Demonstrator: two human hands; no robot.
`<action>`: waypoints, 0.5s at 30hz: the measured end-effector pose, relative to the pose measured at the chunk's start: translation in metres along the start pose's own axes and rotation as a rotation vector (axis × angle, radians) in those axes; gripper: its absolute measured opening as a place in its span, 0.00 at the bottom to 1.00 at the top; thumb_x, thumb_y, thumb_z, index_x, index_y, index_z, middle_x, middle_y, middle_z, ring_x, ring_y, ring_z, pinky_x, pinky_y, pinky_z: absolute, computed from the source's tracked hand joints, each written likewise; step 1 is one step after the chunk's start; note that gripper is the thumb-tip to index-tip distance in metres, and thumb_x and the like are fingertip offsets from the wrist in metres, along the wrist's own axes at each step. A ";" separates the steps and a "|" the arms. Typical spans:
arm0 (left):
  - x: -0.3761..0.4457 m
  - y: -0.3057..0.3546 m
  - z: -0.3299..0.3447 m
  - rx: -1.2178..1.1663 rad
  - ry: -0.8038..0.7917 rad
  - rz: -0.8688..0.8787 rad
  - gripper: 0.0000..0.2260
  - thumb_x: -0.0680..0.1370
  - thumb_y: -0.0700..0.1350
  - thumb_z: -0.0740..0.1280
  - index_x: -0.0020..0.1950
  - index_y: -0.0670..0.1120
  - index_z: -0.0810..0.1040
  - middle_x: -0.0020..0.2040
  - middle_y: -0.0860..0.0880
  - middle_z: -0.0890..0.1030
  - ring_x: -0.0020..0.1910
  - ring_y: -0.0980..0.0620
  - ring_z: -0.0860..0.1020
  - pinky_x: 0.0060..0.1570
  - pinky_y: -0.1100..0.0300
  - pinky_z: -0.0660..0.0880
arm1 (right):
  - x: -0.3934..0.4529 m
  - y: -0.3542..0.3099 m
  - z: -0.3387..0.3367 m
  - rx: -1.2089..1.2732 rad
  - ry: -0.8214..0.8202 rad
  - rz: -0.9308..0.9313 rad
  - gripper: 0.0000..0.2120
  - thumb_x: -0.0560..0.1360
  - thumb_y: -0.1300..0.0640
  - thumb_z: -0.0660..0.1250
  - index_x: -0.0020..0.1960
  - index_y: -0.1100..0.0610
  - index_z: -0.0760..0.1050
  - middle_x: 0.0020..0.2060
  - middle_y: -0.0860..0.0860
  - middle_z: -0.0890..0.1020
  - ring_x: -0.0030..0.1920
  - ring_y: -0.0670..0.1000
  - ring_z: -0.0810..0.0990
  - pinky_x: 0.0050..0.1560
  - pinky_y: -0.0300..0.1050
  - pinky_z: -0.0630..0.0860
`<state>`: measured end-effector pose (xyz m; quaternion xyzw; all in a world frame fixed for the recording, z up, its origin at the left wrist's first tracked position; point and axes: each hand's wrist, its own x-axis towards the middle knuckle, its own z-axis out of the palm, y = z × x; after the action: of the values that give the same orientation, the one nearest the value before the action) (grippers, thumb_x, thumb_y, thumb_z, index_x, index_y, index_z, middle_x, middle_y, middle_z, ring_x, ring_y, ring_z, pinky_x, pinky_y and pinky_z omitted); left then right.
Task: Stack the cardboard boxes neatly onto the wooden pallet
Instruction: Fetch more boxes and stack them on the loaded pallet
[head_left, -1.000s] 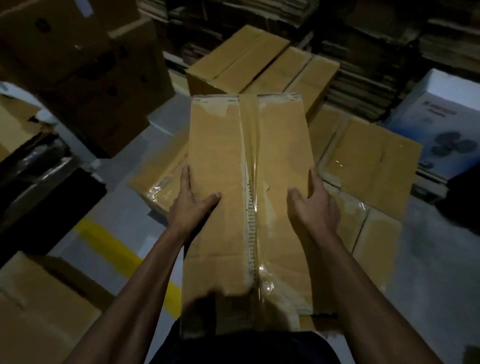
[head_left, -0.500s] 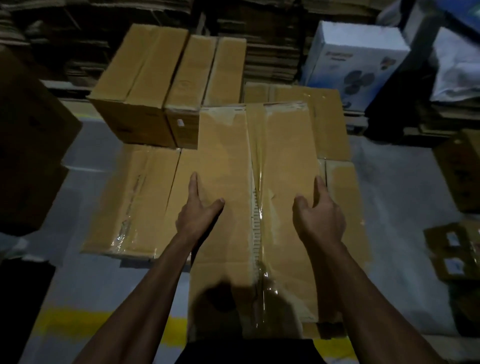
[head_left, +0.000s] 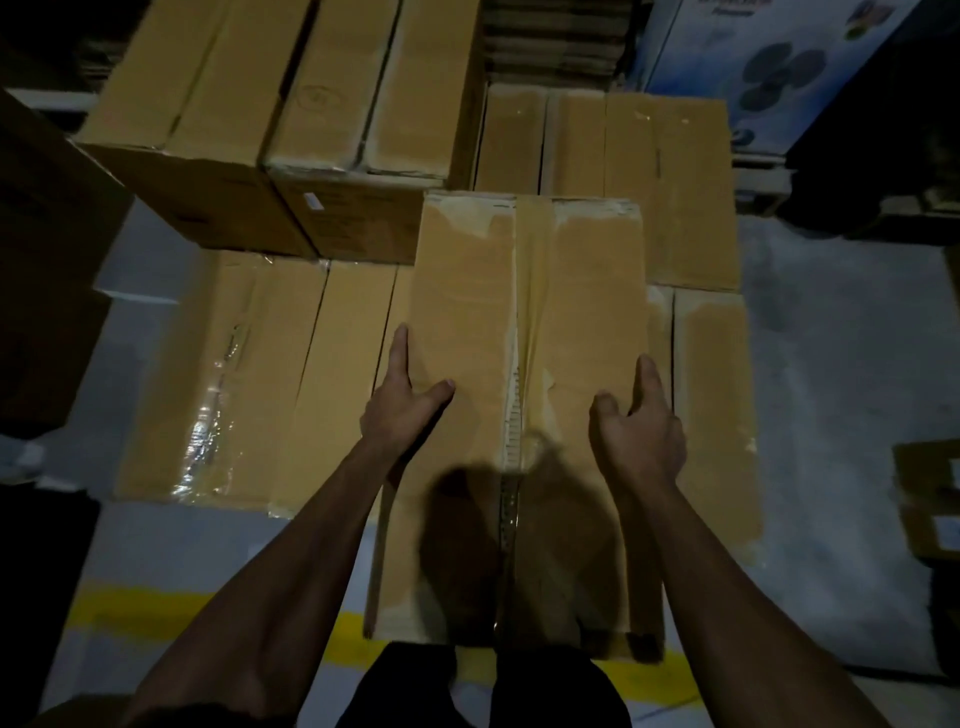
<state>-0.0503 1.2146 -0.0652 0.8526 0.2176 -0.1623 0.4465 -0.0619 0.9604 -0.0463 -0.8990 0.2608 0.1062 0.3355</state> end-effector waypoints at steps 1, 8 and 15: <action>0.008 0.000 0.005 -0.014 0.001 -0.002 0.42 0.75 0.59 0.68 0.79 0.63 0.43 0.75 0.51 0.68 0.68 0.42 0.72 0.65 0.46 0.70 | 0.007 0.000 0.002 -0.003 -0.010 0.003 0.33 0.80 0.47 0.63 0.81 0.45 0.53 0.71 0.56 0.74 0.67 0.61 0.73 0.63 0.53 0.70; 0.049 -0.001 0.037 -0.030 0.015 -0.015 0.34 0.81 0.53 0.63 0.80 0.57 0.45 0.78 0.51 0.63 0.71 0.45 0.68 0.64 0.55 0.66 | 0.053 0.019 0.026 0.060 -0.057 0.044 0.30 0.82 0.47 0.60 0.80 0.43 0.53 0.70 0.56 0.75 0.68 0.61 0.73 0.66 0.56 0.69; 0.062 -0.023 0.052 -0.038 0.053 0.004 0.32 0.82 0.46 0.63 0.81 0.55 0.49 0.78 0.51 0.63 0.73 0.47 0.67 0.64 0.59 0.64 | 0.075 0.042 0.041 0.017 -0.086 0.009 0.26 0.85 0.56 0.56 0.81 0.46 0.54 0.62 0.59 0.80 0.59 0.61 0.78 0.56 0.51 0.71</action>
<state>-0.0140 1.1972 -0.1384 0.8485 0.2304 -0.1346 0.4569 -0.0223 0.9309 -0.1269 -0.8896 0.2509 0.1443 0.3534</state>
